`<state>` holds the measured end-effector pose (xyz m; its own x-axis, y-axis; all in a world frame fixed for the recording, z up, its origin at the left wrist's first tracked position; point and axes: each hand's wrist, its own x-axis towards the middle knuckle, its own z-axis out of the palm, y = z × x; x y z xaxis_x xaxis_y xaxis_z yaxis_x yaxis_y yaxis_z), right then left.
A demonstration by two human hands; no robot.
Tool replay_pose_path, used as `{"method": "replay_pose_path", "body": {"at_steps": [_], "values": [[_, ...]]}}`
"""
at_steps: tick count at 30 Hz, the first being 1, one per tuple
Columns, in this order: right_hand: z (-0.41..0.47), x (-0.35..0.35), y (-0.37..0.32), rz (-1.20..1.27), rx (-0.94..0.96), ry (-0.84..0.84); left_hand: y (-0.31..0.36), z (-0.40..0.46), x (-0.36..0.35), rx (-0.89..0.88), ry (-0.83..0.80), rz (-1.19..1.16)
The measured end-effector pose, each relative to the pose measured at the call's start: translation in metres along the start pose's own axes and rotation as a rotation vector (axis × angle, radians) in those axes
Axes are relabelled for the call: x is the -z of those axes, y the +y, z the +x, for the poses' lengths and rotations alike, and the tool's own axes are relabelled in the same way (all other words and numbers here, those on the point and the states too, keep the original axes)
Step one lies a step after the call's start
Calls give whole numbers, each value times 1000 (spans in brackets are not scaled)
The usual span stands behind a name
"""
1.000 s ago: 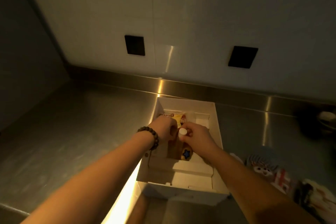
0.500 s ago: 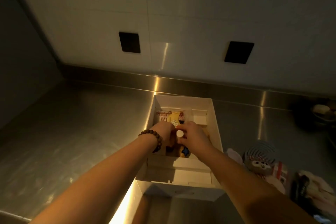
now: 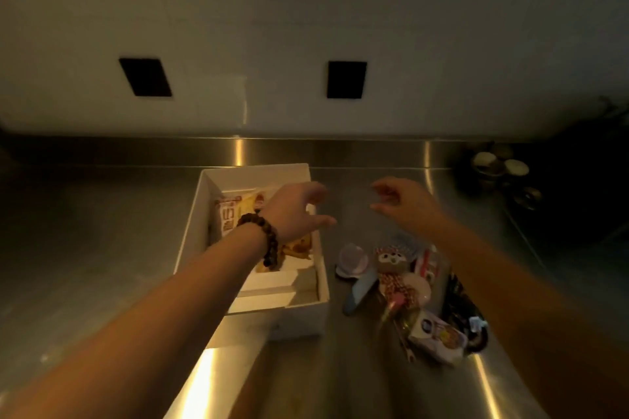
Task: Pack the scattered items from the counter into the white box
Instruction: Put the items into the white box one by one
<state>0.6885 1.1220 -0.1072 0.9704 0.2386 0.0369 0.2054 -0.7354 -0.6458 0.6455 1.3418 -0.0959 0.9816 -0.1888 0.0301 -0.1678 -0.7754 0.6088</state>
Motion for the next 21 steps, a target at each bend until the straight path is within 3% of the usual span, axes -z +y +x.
{"method": "replay_pose_path", "body": {"at_steps": [4, 7, 11, 17, 21], "values": [[-37, 19, 47, -14, -111, -100, 50, 12, -42, -95, -142, 28], [-65, 23, 76, -26, -145, -157, 73, 12, -75, -100, -302, 96], [-96, 21, 102, -35, -148, -221, 81, 1, -112, -85, -400, 221], [-130, -5, 117, -240, -55, -430, 76, -16, -150, -82, -439, 301], [-145, -24, 125, -411, -45, -453, 75, -20, -153, -2, -433, 266]]}}
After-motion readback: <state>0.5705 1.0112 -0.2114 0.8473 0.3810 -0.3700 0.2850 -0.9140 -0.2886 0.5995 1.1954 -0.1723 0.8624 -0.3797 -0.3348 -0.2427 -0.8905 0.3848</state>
